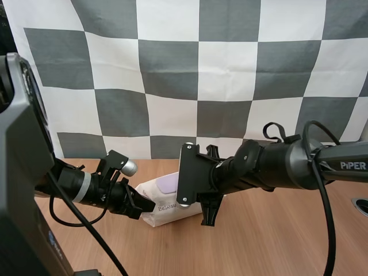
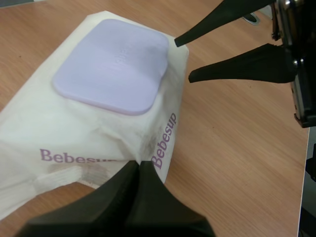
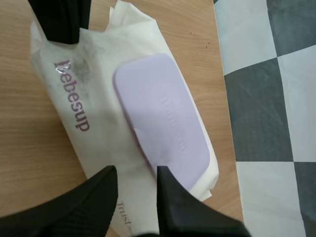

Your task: Open the wet wipes lid

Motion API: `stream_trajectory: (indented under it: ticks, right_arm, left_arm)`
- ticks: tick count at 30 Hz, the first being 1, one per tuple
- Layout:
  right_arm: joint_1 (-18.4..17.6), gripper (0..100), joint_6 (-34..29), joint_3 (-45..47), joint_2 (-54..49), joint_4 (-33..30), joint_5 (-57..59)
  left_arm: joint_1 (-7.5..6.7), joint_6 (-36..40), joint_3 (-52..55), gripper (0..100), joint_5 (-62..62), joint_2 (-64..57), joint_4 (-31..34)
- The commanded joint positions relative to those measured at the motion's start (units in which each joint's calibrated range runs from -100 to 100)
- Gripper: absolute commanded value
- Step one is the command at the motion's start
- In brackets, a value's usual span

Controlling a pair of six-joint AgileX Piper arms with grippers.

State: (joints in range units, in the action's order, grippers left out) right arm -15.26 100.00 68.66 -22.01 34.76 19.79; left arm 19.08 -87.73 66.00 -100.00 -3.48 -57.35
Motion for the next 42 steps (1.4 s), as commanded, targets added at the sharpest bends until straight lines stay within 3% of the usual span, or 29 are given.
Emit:
stream_trajectory:
  ticks: [1,11,29,36,42]
  right_arm:
    - [-1.1,48,0.0,0.0,0.6,0.0,-3.7]
    - [-2.1,47,0.0,-0.7,3.1,0.1,-10.5]
    - [-2.1,47,0.0,-1.0,4.9,0.5,-8.7]
    - [-2.2,40,0.0,-2.9,4.9,4.2,-8.1]
    - [-2.2,40,0.0,-3.3,4.9,4.2,-7.9]
  left_arm:
    - [-0.02,0.0,0.0,0,0.0,0.0,0.0]
    - [-0.02,0.0,0.0,0,0.0,0.0,-0.3]
    - [-0.02,0.0,0.0,0,0.0,0.0,-0.8]
    - [-0.02,0.0,0.0,0,0.0,0.0,-0.9]
    - [-0.02,0.0,0.0,0,0.0,0.0,-1.1]
